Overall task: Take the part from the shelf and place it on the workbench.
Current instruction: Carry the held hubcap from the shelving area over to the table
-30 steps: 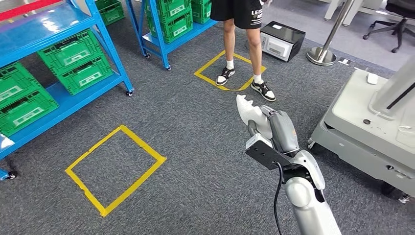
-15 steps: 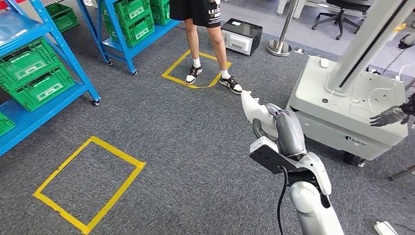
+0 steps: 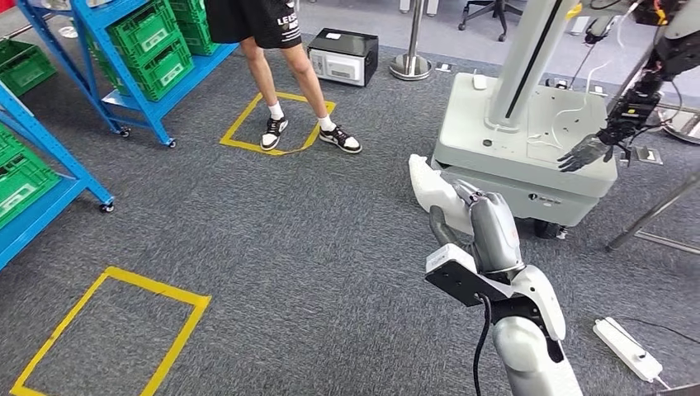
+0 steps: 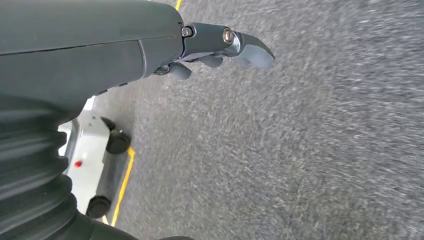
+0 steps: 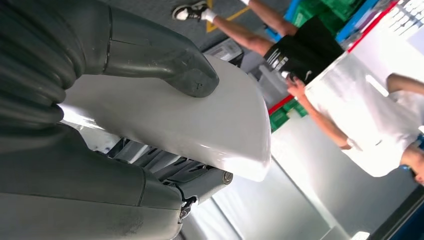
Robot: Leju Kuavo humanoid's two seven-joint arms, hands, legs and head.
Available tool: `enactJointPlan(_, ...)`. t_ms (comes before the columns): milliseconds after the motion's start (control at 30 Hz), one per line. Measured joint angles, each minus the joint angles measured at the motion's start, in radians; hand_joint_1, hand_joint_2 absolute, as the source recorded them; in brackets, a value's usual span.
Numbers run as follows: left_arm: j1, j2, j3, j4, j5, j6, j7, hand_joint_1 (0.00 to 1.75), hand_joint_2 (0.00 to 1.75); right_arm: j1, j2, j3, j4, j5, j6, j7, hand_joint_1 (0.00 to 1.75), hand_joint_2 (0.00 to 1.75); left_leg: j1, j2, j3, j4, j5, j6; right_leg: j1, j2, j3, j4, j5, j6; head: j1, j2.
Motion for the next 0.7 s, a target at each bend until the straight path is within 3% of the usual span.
enactJointPlan(67,0.003,0.005,0.000,0.000,0.004,0.005,0.001,0.00,1.75,0.006,0.000,0.000,-0.009,-0.001,-0.002,-0.001,1.75,1.75,0.000,-0.045,0.056,-0.132,0.056,0.011,0.000,0.023,-0.003,0.003,0.002,0.006,0.000,0.000)
enactJointPlan(100,0.006,0.008,0.000,0.000,0.007,0.008,0.001,0.00,1.75,0.009,0.000,0.000,-0.014,-0.002,-0.003,-0.002,1.75,1.75,-0.001,-0.062,0.071,-0.173,0.066,0.014,-0.002,0.034,-0.007,0.003,0.004,0.011,0.001,0.000)
enactJointPlan(133,0.009,0.012,0.000,0.000,0.012,0.010,0.001,0.00,1.75,0.012,0.000,0.000,-0.019,-0.004,-0.004,-0.003,1.75,1.75,-0.002,-0.069,0.078,-0.190,0.065,0.017,-0.005,0.046,-0.012,0.002,0.008,0.019,0.001,0.000)
enactJointPlan(200,0.014,0.017,0.001,-0.001,0.023,0.015,-0.001,0.00,1.75,0.015,0.000,0.000,-0.024,-0.009,-0.004,-0.004,1.75,1.75,-0.004,-0.048,0.084,-0.201,0.070,0.024,-0.010,0.064,-0.020,-0.002,0.016,0.033,0.001,0.000)
enactJointPlan(267,0.016,0.019,0.002,-0.001,0.033,0.020,-0.008,0.00,1.75,0.014,-0.002,0.000,-0.026,-0.013,-0.003,-0.005,1.75,1.75,-0.002,-0.022,0.091,-0.217,0.082,0.036,-0.006,0.028,-0.038,0.027,-0.002,0.040,0.002,0.000)
enactJointPlan(333,0.020,0.021,0.002,-0.002,0.040,0.023,-0.015,0.00,1.75,0.007,-0.003,0.001,-0.026,-0.013,-0.001,-0.006,1.75,1.75,-0.001,0.006,0.092,-0.224,0.087,0.045,-0.001,-0.031,-0.091,0.136,-0.063,0.043,0.004,0.000)
enactJointPlan(400,0.028,0.022,0.003,-0.002,0.042,0.024,-0.019,0.00,1.75,0.004,-0.003,0.001,-0.026,-0.011,0.000,-0.005,1.75,1.75,-0.002,0.037,0.089,-0.222,0.085,0.047,-0.003,-0.053,-0.150,0.263,-0.116,0.049,0.005,0.000)
enactJointPlan(433,0.031,0.022,0.003,-0.002,0.043,0.025,-0.021,0.00,1.75,0.004,-0.005,0.001,-0.026,-0.010,0.000,-0.004,1.75,1.75,-0.002,0.051,0.088,-0.220,0.084,0.045,-0.006,-0.056,-0.159,0.286,-0.118,0.053,0.005,0.000)
enactJointPlan(467,0.033,0.022,0.004,-0.002,0.045,0.025,-0.023,0.00,1.75,0.003,-0.006,0.001,-0.026,-0.009,0.000,-0.003,1.75,1.75,-0.001,0.065,0.087,-0.217,0.082,0.043,-0.009,-0.061,-0.145,0.266,-0.101,0.056,0.005,0.000)
enactJointPlan(567,0.036,0.019,0.005,-0.002,0.054,0.029,-0.026,0.00,1.75,-0.003,-0.013,0.001,-0.026,-0.008,0.000,-0.003,1.75,1.75,0.001,0.097,0.084,-0.199,0.068,0.025,-0.015,-0.110,-0.037,0.071,-0.027,0.062,0.005,0.000)
enactJointPlan(633,0.041,0.020,0.009,-0.002,0.056,0.033,-0.030,0.00,1.75,-0.006,-0.015,0.001,-0.025,-0.007,-0.001,-0.005,1.75,1.75,-0.003,0.114,0.082,-0.190,0.057,0.010,-0.012,-0.124,-0.010,0.018,-0.016,0.051,0.003,0.000)
enactJointPlan(700,0.046,0.018,0.012,-0.002,0.055,0.036,-0.031,0.00,1.75,-0.003,-0.017,0.001,-0.025,-0.004,-0.003,-0.008,1.75,1.75,-0.002,0.130,0.091,-0.193,0.054,0.001,-0.008,-0.102,-0.012,0.022,-0.014,0.034,0.002,0.000)
